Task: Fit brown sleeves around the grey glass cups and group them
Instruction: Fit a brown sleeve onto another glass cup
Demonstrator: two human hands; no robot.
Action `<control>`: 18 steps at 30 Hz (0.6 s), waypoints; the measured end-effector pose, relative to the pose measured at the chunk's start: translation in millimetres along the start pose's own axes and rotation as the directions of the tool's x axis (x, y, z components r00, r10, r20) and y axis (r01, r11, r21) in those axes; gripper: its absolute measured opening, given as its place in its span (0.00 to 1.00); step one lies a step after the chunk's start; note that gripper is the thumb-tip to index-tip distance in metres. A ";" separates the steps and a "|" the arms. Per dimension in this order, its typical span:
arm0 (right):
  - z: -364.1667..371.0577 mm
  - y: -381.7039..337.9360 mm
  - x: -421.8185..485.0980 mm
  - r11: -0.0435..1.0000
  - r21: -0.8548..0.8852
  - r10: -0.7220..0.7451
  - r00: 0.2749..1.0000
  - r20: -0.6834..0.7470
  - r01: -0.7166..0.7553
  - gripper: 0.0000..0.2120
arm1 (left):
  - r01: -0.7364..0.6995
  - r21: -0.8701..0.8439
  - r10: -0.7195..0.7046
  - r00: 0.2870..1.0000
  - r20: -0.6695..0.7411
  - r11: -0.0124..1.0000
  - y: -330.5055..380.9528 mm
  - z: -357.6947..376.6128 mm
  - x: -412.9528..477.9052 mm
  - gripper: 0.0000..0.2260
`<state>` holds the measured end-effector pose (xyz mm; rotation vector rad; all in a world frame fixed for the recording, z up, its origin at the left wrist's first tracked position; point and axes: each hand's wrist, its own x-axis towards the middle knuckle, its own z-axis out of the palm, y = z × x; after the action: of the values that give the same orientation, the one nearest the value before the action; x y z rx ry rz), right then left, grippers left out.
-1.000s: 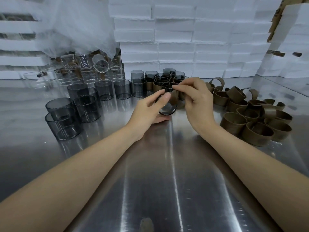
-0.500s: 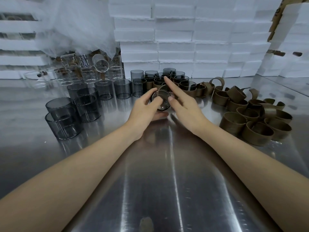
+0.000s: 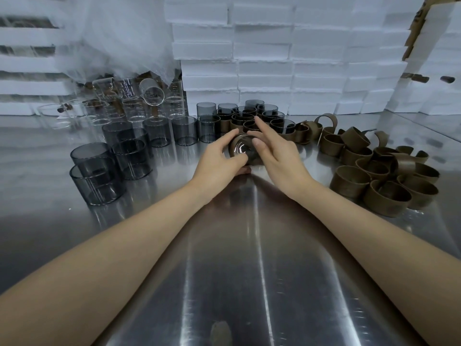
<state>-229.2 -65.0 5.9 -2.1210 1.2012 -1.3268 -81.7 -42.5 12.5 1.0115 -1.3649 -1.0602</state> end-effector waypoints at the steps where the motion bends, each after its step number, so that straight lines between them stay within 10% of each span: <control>1: 0.1 -0.6 0.6 1.000 -0.011 -0.006 1.000 -0.013 0.006 0.22 | -0.003 0.004 0.003 1.000 0.008 1.000 0.9 0.1 0.0 0.26; 18: -7.1 -11.2 3.1 1.000 0.011 0.003 0.993 -0.122 -0.001 0.13 | 0.029 -0.057 -0.027 0.999 0.031 0.998 7.1 -2.8 -1.1 0.20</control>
<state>-229.5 -60.2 18.6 -2.0564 1.2402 -1.4774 -79.0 -39.9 19.2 0.9785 -1.3404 -1.1330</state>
